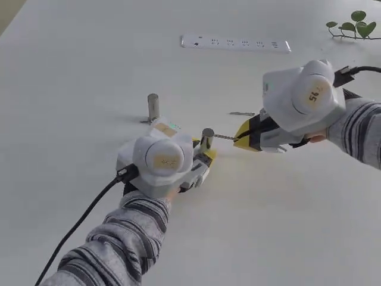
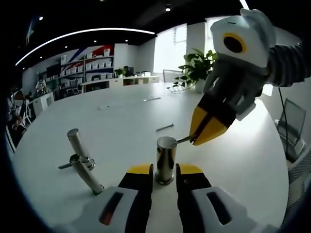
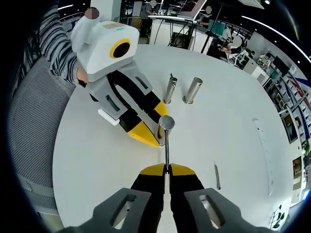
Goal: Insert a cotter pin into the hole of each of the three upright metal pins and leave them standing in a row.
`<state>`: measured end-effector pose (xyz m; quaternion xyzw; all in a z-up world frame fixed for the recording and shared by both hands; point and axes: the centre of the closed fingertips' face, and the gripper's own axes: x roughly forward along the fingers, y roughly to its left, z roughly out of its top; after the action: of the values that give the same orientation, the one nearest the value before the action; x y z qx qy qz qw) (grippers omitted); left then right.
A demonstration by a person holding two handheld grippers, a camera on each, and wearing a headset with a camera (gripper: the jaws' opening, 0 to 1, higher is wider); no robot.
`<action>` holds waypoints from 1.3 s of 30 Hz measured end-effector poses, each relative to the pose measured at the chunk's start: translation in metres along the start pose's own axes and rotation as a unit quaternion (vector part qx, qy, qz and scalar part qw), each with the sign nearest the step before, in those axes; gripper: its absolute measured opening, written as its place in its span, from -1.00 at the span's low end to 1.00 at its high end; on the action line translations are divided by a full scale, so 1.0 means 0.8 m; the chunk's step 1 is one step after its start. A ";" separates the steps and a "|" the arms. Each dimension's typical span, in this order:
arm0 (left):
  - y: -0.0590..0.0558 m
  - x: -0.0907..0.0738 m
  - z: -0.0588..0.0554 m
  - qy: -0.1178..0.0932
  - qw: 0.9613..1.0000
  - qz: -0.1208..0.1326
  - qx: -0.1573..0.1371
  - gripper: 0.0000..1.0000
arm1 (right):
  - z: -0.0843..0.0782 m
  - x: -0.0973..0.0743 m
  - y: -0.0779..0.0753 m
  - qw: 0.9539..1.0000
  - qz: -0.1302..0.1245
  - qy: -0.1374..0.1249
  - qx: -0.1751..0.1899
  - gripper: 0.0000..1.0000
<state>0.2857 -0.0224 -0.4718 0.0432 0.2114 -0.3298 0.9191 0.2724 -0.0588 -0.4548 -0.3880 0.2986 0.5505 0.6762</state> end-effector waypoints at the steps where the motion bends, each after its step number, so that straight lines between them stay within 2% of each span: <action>1: 0.000 0.001 0.000 0.000 1.000 0.000 0.000 -0.72 | 0.002 -0.001 0.000 1.000 0.000 -0.002 0.000 -1.00; 12: 0.000 0.004 -0.005 0.007 1.000 -0.002 -0.011 -0.80 | 0.009 0.003 -0.005 1.000 0.004 -0.005 -0.013 -1.00; 19: 0.000 0.004 -0.005 0.007 1.000 -0.003 -0.004 -0.81 | 0.016 0.006 -0.005 1.000 0.004 -0.008 -0.019 -1.00; 26: 0.000 0.005 -0.005 0.006 1.000 0.006 -0.012 -0.81 | 0.021 0.012 -0.009 0.999 0.001 -0.007 -0.038 -1.00; 39: 0.000 0.006 -0.007 0.006 1.000 0.013 -0.016 -0.81 | 0.031 0.018 -0.009 0.999 0.003 -0.017 -0.032 -1.00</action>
<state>0.2871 -0.0238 -0.4786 0.0329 0.2218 -0.3136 0.9227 0.2817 -0.0305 -0.4527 -0.3991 0.2707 0.5684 0.6666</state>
